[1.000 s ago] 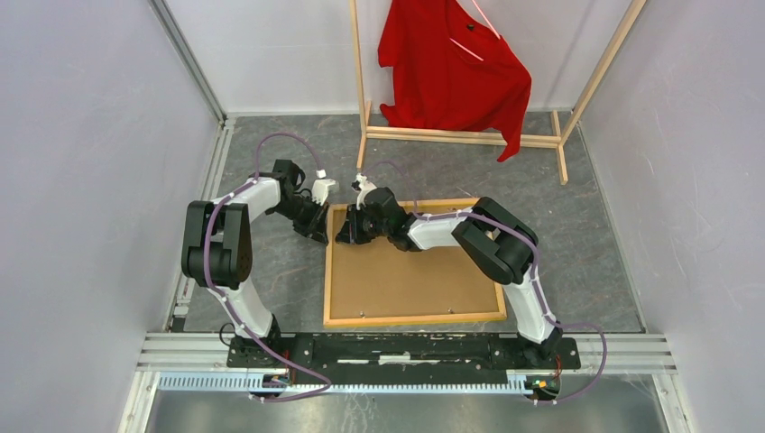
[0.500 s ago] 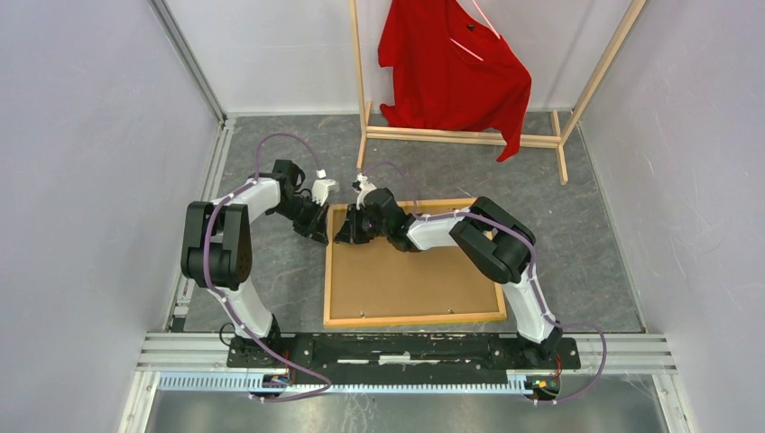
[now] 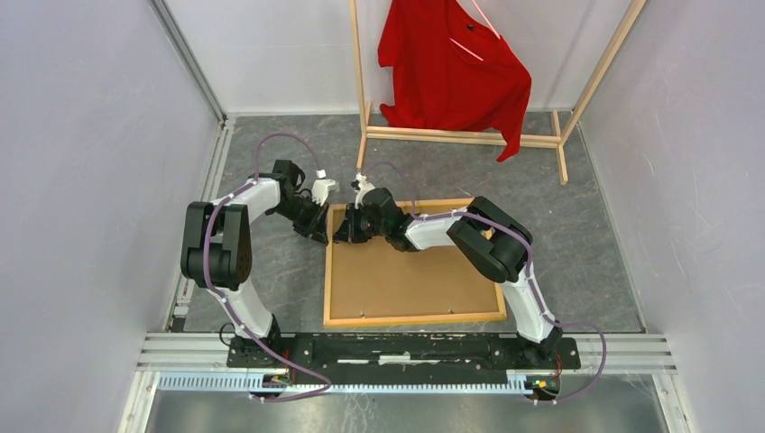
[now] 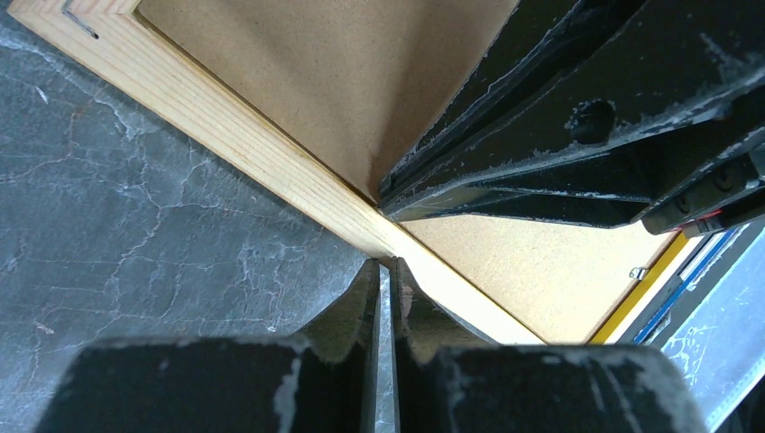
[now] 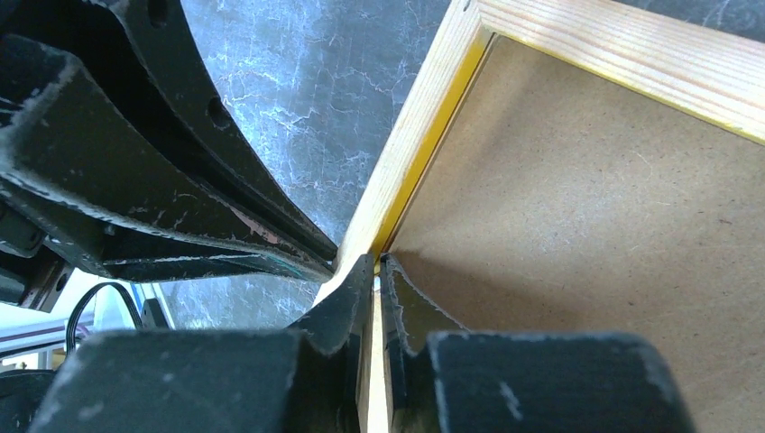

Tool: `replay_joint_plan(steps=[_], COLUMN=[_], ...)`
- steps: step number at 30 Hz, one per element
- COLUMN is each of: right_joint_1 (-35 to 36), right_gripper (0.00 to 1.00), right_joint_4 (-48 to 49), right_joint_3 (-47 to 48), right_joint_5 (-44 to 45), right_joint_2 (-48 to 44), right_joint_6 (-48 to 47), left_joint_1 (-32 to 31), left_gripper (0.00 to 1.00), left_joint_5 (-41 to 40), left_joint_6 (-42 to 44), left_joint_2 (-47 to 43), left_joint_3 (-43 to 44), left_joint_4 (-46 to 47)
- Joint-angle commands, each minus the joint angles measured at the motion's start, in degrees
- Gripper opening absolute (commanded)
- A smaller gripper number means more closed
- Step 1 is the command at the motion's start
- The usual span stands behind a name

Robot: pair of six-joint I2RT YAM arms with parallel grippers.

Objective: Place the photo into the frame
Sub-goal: Install the photo frame at the center of the board.

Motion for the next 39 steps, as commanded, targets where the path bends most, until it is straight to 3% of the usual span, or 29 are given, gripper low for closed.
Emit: replay_joint_plan(steps=[1, 17, 39], right_joint_1=[0.43, -3.64, -0.97], right_gripper=[0.11, 0.00, 0.00], right_joint_4=[0.77, -2.85, -3.34], right_joint_3=[2.08, 2.86, 3.62], right_joint_5=[-1.30, -2.79, -5.85], right_joint_2=[0.84, -0.35, 1.61], right_joint_6=[-0.15, -3.24, -3.70], left_joint_1=[-0.47, -0.46, -0.46], left_gripper=[0.12, 0.12, 0.11], left_joint_5=[-2.97, -3.74, -3.84], left_joint_6=[0.06, 0.41, 0.33], left_joint_2=[-0.35, -0.99, -0.85], left_joint_3=[-0.85, -1.02, -0.76], left_joint_4=[3.32, 3.32, 3.31])
